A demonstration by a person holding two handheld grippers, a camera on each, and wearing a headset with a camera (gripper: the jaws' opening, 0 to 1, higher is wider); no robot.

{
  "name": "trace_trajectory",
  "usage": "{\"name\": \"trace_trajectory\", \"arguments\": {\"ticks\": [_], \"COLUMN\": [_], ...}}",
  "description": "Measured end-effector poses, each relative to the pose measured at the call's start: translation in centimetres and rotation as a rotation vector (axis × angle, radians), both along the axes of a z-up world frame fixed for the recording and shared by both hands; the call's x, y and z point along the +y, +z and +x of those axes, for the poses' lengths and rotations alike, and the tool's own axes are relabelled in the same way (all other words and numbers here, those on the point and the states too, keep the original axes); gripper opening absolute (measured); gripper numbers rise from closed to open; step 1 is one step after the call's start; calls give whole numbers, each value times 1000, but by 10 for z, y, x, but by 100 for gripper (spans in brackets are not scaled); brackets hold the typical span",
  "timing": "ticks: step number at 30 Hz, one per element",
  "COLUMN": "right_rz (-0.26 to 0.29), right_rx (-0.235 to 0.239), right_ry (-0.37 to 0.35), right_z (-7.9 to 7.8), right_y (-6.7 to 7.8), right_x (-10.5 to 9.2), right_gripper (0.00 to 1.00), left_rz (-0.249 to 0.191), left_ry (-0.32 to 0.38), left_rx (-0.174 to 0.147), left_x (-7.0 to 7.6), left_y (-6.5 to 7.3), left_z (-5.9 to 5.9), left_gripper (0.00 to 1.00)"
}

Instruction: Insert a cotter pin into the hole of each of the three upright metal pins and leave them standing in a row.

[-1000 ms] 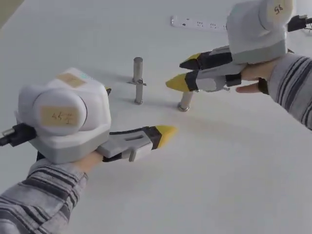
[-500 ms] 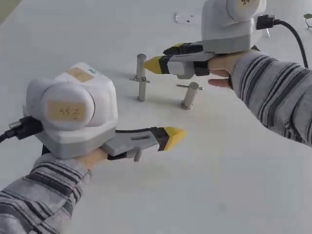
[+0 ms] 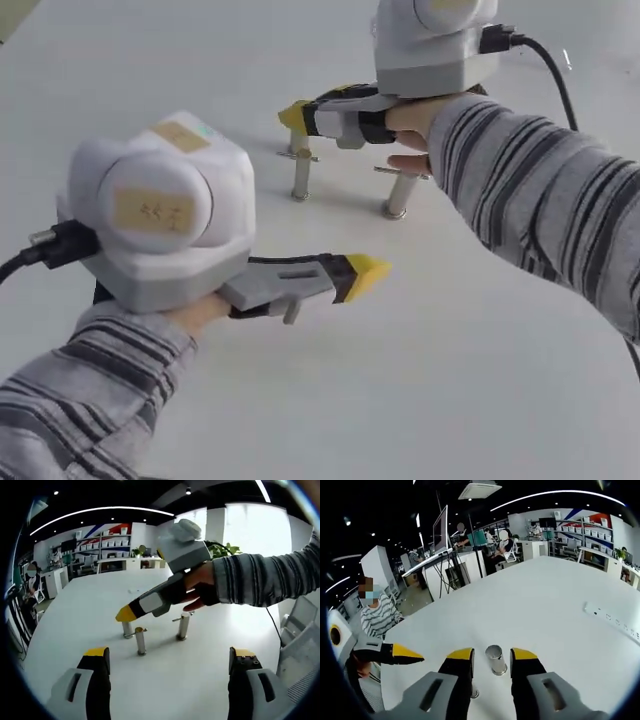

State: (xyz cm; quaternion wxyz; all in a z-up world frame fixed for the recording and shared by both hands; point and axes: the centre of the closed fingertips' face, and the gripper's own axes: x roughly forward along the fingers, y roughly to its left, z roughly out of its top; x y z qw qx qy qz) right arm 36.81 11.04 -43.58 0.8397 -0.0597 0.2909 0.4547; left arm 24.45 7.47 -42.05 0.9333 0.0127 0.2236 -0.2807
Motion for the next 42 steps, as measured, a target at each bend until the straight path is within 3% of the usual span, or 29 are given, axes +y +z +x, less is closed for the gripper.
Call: {"name": "trace_trajectory", "arguments": {"ticks": [5, 14, 24, 28, 30, 42], "right_rz": [-25, -24, -68, -91, -112, -136], "right_rx": [20, 40, -32, -42, -52, -60], "right_ry": [-36, -57, -19, -17, -12, -42], "right_z": [3, 4, 3, 3, 0, 6], "right_y": [-8, -10, -7, -7, -6, -2], "right_x": [-3, 0, -3, -10, -15, -54], "right_gripper": [14, 11, 8, 8, 8, 8], "left_rz": [-16, -24, -16, -17, -17, -10], "left_ry": [8, 14, 5, 1, 1, -15], "left_rx": [2, 5, 8, 19, 5, 14], "left_x": [1, 2, 0, 0, -1, -5], "left_y": [2, 2, 0, -2, 0, -2], "left_z": [1, 1, 0, -1, 0, -2], "left_gripper": [97, 96, 95, 93, 93, 93]}}
